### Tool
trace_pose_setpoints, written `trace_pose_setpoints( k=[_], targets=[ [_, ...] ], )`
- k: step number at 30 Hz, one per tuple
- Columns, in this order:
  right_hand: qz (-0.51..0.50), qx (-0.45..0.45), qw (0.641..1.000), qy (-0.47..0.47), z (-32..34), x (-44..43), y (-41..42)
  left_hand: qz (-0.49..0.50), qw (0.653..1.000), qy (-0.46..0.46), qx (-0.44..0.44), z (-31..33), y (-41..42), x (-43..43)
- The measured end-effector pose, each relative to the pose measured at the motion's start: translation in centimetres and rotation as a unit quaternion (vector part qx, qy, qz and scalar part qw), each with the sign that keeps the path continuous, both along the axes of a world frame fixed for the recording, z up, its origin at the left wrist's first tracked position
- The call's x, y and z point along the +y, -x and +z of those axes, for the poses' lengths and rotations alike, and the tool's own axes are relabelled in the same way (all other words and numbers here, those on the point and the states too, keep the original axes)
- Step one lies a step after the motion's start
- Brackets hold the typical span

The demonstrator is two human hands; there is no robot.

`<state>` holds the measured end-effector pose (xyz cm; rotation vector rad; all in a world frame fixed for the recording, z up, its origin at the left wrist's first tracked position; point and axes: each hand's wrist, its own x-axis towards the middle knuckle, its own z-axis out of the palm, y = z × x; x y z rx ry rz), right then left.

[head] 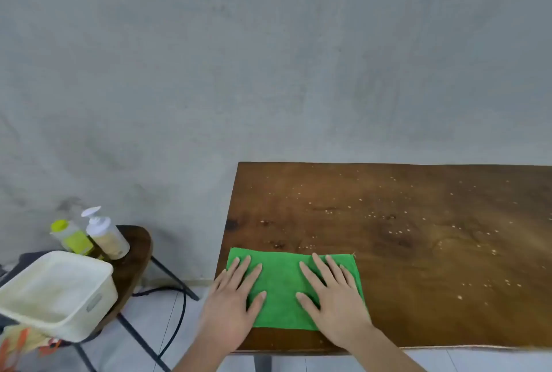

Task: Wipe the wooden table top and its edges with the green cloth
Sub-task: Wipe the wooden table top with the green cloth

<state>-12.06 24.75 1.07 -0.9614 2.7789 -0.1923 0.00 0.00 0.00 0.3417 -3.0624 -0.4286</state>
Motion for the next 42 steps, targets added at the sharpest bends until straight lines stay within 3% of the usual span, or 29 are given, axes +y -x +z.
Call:
trace_pose_setpoints(
  k=[8,15,30,36,42],
  targets=[
    [0.148,0.021,0.988,0.042,-0.6,-4.4,-0.3,-0.008,0.999,0.014,0.045,-1.1,-0.1,-0.4],
    [0.152,0.011,0.987,0.049,-0.8,-4.5,4.5,0.013,0.999,0.002,0.052,-1.3,0.1,-0.9],
    [-0.011,0.046,0.999,0.018,-1.0,-3.5,23.3,0.087,0.996,0.026,0.019,-1.1,4.0,-1.4],
    [-0.031,0.038,0.999,0.009,-0.8,-6.1,23.8,0.109,0.993,0.035,0.004,-0.7,6.7,-1.6],
    [0.073,0.023,0.996,0.036,-0.6,-14.6,19.1,0.112,0.993,0.024,0.008,-0.9,7.3,-1.9]
  ],
)
